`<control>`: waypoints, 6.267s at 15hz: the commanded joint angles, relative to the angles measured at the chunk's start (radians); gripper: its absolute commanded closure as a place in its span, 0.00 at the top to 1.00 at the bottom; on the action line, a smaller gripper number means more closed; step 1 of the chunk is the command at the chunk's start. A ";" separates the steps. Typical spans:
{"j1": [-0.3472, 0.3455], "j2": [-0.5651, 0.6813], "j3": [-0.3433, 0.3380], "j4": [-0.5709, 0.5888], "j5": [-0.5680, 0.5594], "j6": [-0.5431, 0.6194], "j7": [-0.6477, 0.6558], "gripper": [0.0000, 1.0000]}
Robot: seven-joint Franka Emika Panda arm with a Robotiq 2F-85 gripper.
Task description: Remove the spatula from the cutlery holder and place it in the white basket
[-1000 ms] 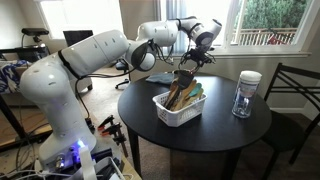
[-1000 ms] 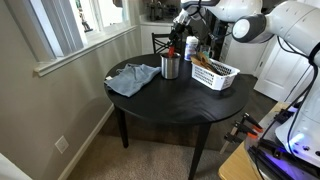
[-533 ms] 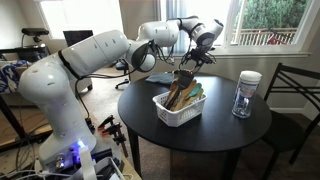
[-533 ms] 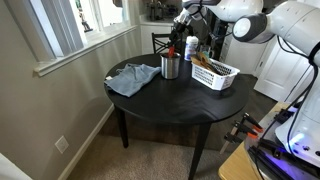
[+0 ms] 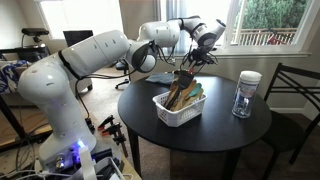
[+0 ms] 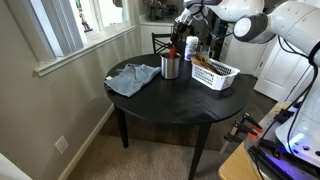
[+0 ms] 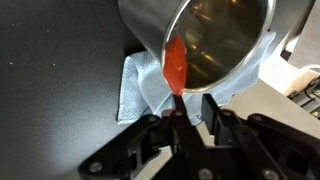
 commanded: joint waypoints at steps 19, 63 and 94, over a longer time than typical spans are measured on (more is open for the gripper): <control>-0.009 -0.042 -0.039 -0.016 -0.043 -0.031 -0.003 1.00; 0.013 -0.188 -0.094 -0.014 -0.045 -0.263 0.054 0.38; 0.001 -0.003 -0.077 -0.022 0.022 -0.082 0.468 0.54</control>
